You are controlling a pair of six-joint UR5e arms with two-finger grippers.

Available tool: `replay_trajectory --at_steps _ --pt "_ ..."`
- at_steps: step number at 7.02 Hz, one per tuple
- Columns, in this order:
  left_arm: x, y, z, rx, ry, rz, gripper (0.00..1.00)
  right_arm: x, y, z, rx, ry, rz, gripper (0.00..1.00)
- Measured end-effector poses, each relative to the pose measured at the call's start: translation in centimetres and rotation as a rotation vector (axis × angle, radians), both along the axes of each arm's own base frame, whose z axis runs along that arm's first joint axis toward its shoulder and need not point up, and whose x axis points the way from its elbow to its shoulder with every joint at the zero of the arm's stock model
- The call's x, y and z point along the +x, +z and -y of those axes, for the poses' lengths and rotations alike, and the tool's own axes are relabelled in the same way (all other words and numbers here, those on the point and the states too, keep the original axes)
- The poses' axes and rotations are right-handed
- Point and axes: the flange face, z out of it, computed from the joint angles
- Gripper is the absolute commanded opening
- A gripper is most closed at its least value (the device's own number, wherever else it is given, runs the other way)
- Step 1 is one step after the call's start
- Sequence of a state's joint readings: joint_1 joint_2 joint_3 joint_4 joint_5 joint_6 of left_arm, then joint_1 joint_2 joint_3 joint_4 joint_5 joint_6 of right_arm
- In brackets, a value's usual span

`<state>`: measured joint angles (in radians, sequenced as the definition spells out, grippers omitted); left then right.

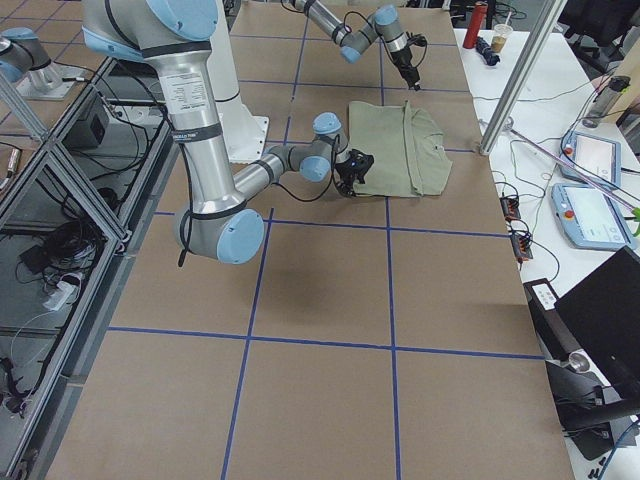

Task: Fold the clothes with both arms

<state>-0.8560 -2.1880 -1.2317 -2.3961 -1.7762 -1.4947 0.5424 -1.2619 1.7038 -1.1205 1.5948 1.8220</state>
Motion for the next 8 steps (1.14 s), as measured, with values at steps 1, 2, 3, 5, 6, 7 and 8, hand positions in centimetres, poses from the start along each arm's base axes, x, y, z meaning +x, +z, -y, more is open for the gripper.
replay_trajectory --at_steps 1,2,3,5,6,7,8 --pt "0.0 -0.1 0.0 -0.001 -0.001 -0.001 0.65 0.3 -0.1 -0.2 -0.003 -0.002 -0.001 0.0" --pt "0.1 -0.2 0.0 -0.001 0.0 -0.002 0.65 0.5 -0.2 -0.4 -0.006 -0.006 -0.001 0.0" --pt "0.1 -0.4 0.0 0.0 -0.001 -0.004 0.65 1.1 -0.3 -0.9 -0.009 -0.014 0.006 0.0" --pt "0.0 -1.6 -0.5 0.007 0.022 -0.028 0.65 3.7 -1.8 -4.6 -0.026 -0.069 0.026 0.0" --pt "-0.4 -3.1 -1.9 0.011 0.076 -0.069 0.65 4.8 -3.6 -8.3 -0.06 -0.127 0.023 0.0" --pt "-0.8 -4.4 -3.8 0.005 0.134 -0.121 0.68 4.7 -5.5 -13.1 -0.139 -0.198 0.02 0.0" --pt "-0.9 -5.4 -5.7 -0.011 0.186 -0.169 0.74 3.8 -6.6 -18.3 -0.228 -0.27 0.018 0.0"
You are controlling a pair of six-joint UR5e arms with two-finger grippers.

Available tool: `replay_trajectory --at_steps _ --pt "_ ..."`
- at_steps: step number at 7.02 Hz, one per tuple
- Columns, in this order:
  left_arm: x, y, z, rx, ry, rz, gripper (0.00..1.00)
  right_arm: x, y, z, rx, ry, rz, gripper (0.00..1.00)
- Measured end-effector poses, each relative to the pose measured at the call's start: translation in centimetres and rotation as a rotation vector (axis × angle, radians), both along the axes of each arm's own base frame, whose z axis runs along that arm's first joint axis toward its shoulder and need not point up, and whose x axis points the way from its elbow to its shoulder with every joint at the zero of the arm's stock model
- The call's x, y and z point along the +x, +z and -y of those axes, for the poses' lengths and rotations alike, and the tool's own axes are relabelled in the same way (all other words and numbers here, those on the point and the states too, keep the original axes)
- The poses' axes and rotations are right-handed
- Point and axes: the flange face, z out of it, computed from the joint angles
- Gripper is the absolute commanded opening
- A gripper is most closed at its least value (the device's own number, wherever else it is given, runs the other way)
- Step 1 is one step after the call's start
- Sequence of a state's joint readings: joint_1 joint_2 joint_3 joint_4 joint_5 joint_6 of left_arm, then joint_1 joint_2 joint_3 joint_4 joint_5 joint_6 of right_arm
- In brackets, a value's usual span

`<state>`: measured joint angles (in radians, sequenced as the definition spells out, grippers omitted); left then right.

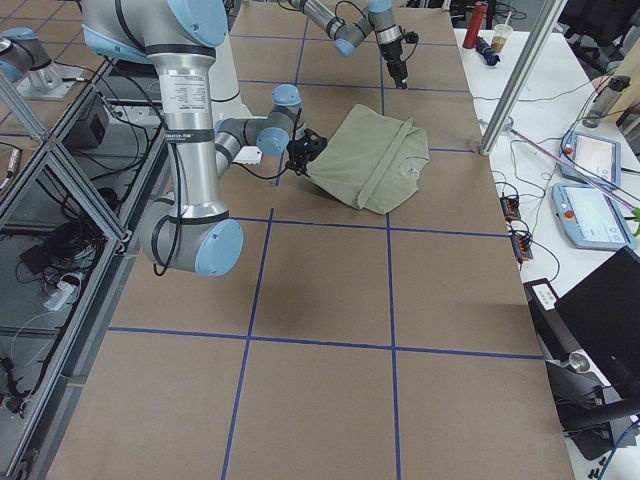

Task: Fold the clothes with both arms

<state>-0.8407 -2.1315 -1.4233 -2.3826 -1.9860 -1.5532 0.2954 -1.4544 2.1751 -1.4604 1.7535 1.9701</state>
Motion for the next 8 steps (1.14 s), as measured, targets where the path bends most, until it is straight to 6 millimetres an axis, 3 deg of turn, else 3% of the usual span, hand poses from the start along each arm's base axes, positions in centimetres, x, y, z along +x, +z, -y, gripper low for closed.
replay_trajectory --at_steps 1,2,3,4,5,7,8 --pt "-0.1 -0.8 -1.5 -0.009 0.05 -0.034 0.76 -0.5 -0.2 -4.7 -0.066 -0.083 -0.008 0.58" --pt "-0.3 -1.3 -2.6 -0.011 0.082 -0.054 0.77 -0.8 0.4 -8.8 -0.106 -0.163 -0.028 1.0" --pt "-0.4 -1.3 -3.7 -0.028 0.106 -0.07 0.8 -0.8 0.7 -11.2 -0.12 -0.211 -0.038 1.0" --pt "0.0 -1.0 -5.9 -0.072 0.129 -0.092 0.8 -0.7 0.5 -11.8 -0.124 -0.22 -0.032 1.0" --pt "1.3 -0.6 -9.3 -0.141 0.156 -0.118 0.8 -0.2 -0.6 -10.1 -0.123 -0.178 -0.004 1.0" --pt "6.4 0.5 -15.5 -0.262 0.176 -0.098 0.79 2.6 -3.4 -1.9 -0.105 0.004 0.07 1.0" --pt "8.6 0.8 -17.2 -0.291 0.166 -0.059 0.79 4.0 -4.1 1.1 -0.093 0.074 0.088 1.0"
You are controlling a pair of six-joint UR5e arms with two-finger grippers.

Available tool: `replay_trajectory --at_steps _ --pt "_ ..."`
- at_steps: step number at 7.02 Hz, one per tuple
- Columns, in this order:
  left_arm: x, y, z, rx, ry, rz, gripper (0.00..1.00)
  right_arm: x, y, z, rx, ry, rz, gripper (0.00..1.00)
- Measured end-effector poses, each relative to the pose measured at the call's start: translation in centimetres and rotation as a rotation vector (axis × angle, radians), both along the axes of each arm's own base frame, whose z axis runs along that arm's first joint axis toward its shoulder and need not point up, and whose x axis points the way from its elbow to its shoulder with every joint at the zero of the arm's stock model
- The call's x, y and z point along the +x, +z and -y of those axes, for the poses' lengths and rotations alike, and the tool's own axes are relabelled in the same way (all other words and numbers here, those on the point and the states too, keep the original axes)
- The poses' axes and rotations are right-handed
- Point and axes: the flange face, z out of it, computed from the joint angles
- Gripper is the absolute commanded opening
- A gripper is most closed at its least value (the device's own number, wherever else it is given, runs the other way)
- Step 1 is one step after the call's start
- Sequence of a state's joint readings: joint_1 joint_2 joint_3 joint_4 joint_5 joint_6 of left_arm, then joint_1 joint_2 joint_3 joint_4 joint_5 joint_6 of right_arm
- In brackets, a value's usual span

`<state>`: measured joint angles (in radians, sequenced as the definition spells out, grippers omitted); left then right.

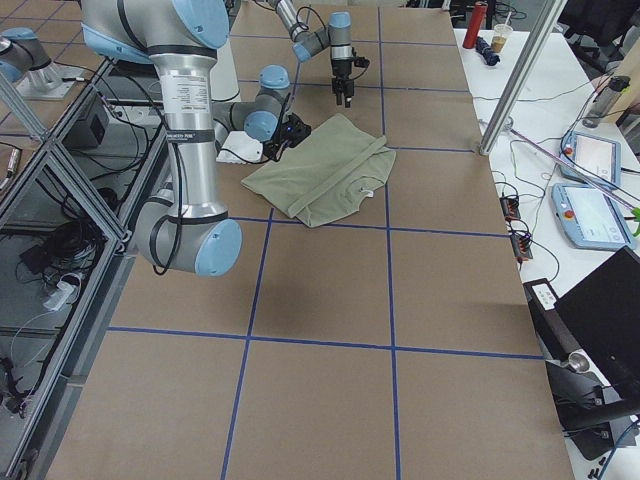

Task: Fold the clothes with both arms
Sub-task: 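Grasp the shirt's side edge with the left gripper while the right gripper holds, then pull the grasped edge away from the robot with the left gripper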

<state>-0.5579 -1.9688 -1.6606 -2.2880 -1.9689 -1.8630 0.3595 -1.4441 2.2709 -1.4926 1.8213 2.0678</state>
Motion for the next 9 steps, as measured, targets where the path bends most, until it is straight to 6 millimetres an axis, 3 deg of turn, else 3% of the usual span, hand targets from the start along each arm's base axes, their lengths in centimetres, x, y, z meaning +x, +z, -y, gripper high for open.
replay_trajectory --at_steps 2,6,8,9 --pt "1.6 0.4 -0.9 -0.013 -0.013 0.04 0.79 0.7 -0.1 2.0 0.005 0.047 0.0 1.0" --pt "2.7 1.3 -1.5 -0.017 -0.016 0.069 0.72 0.6 0.5 2.6 0.002 0.059 -0.016 1.0" --pt "3.1 1.7 -1.5 -0.022 -0.013 0.078 0.59 0.5 0.7 2.7 0.0 0.059 -0.02 1.0" --pt "3.1 1.9 -1.5 -0.024 -0.013 0.082 0.38 0.4 0.8 2.7 0.0 0.059 -0.021 1.0"
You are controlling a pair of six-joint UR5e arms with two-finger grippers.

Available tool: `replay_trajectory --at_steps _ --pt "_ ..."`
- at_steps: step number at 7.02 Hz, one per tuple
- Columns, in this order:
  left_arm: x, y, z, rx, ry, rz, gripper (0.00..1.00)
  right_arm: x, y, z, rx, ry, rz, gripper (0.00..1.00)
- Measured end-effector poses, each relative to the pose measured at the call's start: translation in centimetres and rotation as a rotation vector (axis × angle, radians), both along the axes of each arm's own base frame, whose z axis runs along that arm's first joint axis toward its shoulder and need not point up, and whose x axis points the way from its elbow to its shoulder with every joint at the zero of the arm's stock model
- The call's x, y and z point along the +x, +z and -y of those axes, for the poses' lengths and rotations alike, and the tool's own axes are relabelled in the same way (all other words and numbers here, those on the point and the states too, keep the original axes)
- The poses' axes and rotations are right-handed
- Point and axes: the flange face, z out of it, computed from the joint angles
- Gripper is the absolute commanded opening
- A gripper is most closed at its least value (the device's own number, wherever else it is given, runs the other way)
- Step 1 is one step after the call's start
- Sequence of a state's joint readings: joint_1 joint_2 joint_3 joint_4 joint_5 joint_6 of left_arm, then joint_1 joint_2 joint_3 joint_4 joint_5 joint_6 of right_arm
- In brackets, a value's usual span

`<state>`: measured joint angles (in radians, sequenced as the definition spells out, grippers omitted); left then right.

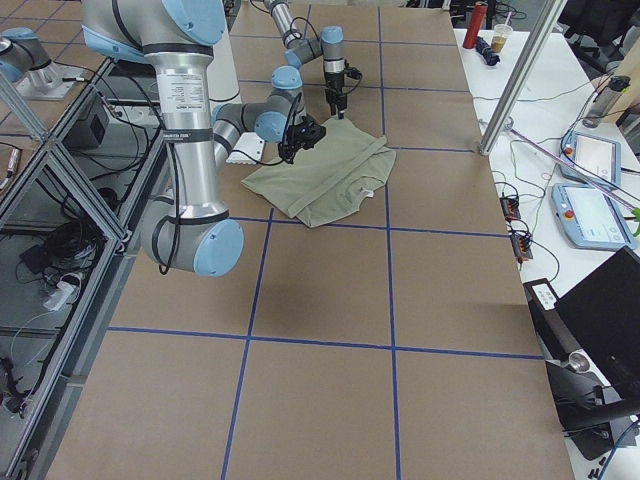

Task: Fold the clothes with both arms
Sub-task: 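Pull the grasped edge away from the robot with the left gripper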

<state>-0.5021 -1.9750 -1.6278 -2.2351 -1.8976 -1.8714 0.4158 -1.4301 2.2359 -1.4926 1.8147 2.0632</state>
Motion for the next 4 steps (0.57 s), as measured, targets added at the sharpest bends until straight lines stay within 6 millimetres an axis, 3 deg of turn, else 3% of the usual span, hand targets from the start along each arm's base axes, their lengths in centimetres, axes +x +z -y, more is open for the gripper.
replay_trajectory --at_steps 1,2,4 --pt "0.06 0.23 0.0 -0.002 0.0 0.004 0.1 0.0 0.05 0.01 -0.001 0.0 -0.001 1.0" --pt "0.08 0.48 0.01 -0.002 0.001 0.008 0.0 0.0 0.07 0.02 -0.001 0.0 -0.001 1.0" --pt "-0.16 0.88 0.22 0.01 0.004 0.016 0.0 0.03 0.08 0.05 -0.002 0.001 -0.001 1.0"
